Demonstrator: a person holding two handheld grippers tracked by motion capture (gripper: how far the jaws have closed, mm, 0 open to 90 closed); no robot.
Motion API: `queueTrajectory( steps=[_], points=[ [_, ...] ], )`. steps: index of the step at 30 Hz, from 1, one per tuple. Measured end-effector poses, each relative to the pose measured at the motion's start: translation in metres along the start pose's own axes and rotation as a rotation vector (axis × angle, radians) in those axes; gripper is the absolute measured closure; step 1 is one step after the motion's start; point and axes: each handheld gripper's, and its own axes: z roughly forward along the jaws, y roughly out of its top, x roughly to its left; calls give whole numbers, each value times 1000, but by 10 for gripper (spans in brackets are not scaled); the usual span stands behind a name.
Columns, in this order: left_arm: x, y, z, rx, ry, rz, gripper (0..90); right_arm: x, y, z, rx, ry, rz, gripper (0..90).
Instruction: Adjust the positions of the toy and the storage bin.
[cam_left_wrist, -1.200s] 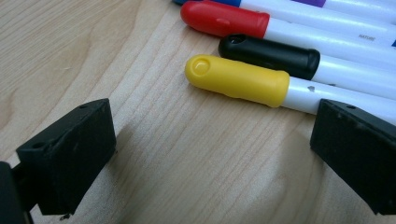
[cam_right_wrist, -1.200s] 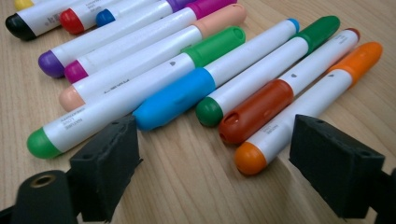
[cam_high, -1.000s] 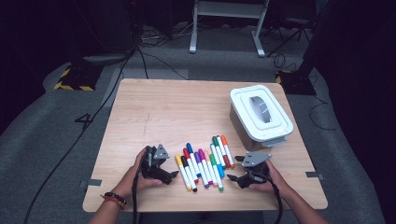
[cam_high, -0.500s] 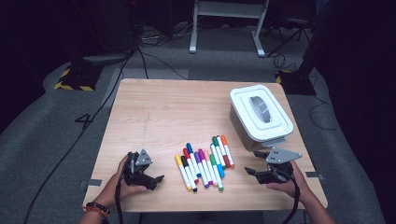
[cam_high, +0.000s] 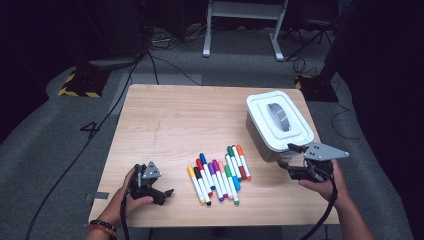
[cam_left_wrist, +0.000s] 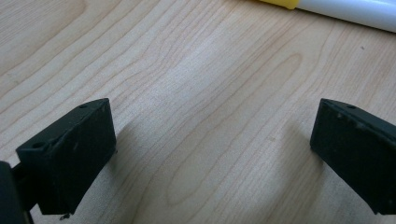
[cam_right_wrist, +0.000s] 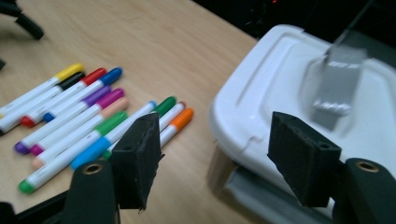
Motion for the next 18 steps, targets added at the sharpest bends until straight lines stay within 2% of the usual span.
queueTrajectory(
  steps=[2, 4, 5, 7, 11, 13, 15, 18],
  points=[
    [0, 0, 0, 0, 0, 1, 5, -8, 9, -2, -1, -35, -17, 353],
    [0, 0, 0, 0, 0, 0, 5, -11, 12, -1, 2, -42, -10, 355],
    [0, 0, 0, 0, 0, 0, 5, -19, 16, 0, 10, -45, 3, 357],
    [0, 0, 0, 0, -1, 1, 5, -35, 24, 8, 33, -98, -13, 367],
    [0, 0, 0, 0, -2, 4, 4, -58, 32, 17, 46, -117, 16, 380],
    [1, 0, 0, 0, -2, 6, 4, -69, 35, 22, 43, -100, 54, 380],
    [1, 0, 0, -1, -3, 7, 4, -77, 39, 31, 79, -140, 33, 379],
    [1, 0, 0, 0, -3, 7, 3, -85, 44, 43, 92, -119, 47, 380]
  ],
)
